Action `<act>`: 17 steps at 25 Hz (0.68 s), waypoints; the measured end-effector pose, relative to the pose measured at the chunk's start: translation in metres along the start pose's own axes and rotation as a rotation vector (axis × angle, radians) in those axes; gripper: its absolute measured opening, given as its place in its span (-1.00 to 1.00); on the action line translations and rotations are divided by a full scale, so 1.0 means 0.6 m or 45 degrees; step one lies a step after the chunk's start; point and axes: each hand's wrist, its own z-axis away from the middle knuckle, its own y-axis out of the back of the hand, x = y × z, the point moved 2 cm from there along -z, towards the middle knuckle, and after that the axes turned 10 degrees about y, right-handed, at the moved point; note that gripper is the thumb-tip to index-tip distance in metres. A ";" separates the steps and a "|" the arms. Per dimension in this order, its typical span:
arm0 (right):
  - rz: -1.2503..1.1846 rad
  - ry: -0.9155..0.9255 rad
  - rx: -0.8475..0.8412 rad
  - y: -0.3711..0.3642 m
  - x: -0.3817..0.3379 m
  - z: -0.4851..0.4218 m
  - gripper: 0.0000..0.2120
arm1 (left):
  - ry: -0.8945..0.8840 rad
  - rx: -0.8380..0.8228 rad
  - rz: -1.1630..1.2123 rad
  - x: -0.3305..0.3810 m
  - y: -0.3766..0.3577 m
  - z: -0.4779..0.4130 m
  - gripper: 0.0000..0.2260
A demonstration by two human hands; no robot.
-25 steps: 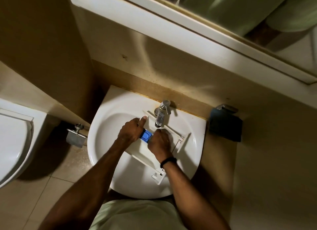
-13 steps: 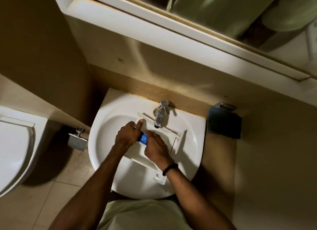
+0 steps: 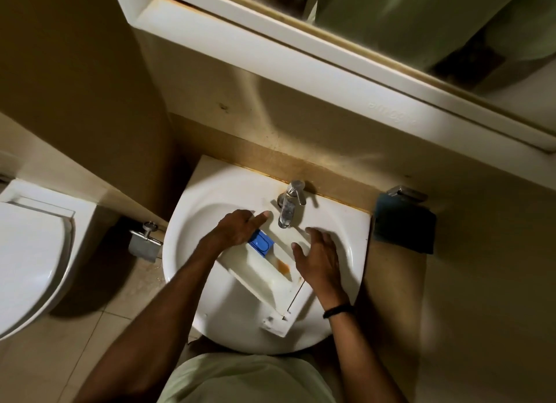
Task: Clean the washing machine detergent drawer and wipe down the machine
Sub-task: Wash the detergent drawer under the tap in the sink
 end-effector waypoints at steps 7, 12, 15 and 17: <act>-0.019 -0.089 -0.201 -0.042 0.010 -0.041 -0.61 | 0.008 -0.122 -0.652 0.070 0.030 -0.016 -0.42; -0.209 -0.307 -0.042 -0.059 0.034 0.002 -0.75 | -0.017 0.714 -0.557 0.020 0.041 0.066 -0.43; -0.209 -0.393 0.020 -0.068 0.034 0.038 -0.75 | 0.152 0.360 0.256 -0.023 -0.024 0.098 -0.11; -0.222 -0.390 0.052 -0.071 0.036 0.053 -0.74 | 0.188 0.192 0.549 -0.032 -0.067 0.104 -0.08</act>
